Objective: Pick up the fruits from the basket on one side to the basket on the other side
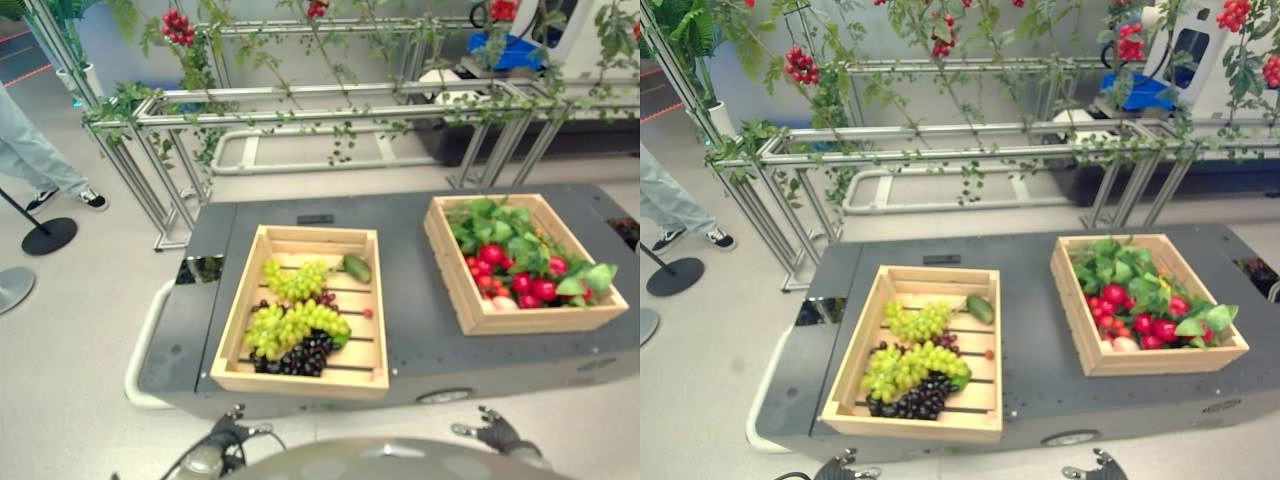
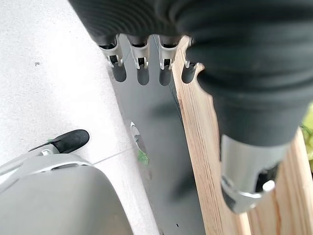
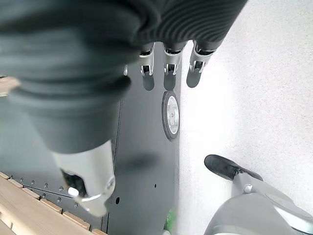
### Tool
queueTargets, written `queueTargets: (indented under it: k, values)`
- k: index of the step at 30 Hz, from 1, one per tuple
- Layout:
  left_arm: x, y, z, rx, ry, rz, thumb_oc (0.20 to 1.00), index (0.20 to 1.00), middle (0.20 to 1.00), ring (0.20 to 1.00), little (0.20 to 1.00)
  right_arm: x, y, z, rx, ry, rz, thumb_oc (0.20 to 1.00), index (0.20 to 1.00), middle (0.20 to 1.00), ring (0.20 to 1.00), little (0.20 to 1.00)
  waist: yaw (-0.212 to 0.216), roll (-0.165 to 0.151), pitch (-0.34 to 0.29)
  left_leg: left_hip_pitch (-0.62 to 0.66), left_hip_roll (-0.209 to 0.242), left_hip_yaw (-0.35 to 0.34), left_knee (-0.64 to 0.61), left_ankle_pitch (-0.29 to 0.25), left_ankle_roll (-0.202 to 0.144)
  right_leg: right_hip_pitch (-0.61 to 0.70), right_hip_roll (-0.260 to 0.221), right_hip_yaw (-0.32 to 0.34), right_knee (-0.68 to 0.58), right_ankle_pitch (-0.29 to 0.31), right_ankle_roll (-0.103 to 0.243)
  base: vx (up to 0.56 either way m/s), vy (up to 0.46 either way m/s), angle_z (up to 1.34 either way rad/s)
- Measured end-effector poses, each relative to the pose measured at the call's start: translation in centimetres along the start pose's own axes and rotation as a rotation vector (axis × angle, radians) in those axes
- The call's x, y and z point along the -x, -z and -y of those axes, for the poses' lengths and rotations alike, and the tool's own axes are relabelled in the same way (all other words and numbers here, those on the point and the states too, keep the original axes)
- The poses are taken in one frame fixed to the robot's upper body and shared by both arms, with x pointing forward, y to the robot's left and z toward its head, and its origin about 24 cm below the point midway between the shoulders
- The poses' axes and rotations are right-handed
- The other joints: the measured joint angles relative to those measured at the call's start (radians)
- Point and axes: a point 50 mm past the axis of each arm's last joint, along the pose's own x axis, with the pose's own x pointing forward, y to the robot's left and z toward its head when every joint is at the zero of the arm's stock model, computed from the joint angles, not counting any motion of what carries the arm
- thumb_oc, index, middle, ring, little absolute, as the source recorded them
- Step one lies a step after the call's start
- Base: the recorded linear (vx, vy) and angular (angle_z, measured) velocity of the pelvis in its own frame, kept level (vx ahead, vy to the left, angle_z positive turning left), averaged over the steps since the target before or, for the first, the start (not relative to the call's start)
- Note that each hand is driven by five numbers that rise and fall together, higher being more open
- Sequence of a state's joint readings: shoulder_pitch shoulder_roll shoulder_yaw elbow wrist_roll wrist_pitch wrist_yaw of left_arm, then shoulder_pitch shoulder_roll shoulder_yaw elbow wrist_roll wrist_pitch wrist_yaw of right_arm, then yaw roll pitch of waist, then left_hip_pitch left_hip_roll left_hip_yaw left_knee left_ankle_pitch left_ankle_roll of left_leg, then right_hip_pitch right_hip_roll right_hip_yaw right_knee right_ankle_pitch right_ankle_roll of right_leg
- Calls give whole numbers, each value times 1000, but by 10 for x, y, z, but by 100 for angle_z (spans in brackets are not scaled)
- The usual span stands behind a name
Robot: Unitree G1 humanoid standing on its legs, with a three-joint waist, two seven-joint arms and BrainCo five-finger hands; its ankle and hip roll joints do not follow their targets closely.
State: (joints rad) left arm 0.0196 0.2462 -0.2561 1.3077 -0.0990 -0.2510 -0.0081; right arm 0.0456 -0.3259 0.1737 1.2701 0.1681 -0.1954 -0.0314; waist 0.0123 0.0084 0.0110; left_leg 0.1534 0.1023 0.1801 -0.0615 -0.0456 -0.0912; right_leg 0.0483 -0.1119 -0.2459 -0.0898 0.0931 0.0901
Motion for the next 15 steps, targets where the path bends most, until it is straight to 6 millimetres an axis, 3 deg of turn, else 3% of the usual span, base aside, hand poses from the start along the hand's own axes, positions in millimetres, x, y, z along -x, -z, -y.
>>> queueTargets:
  k: [15]
  values:
    - [1, 3, 0, 1, 0, -8, 1000, 1000, 1000, 1000, 1000, 1, 5, 0, 0, -1, -14, 1000, 1000, 1000, 1000, 1000, 1, -1, -12, 11, 4, 8, -7, 0, 0, 4, 1, 8, 0, 0, 0, 5, -3, -1]
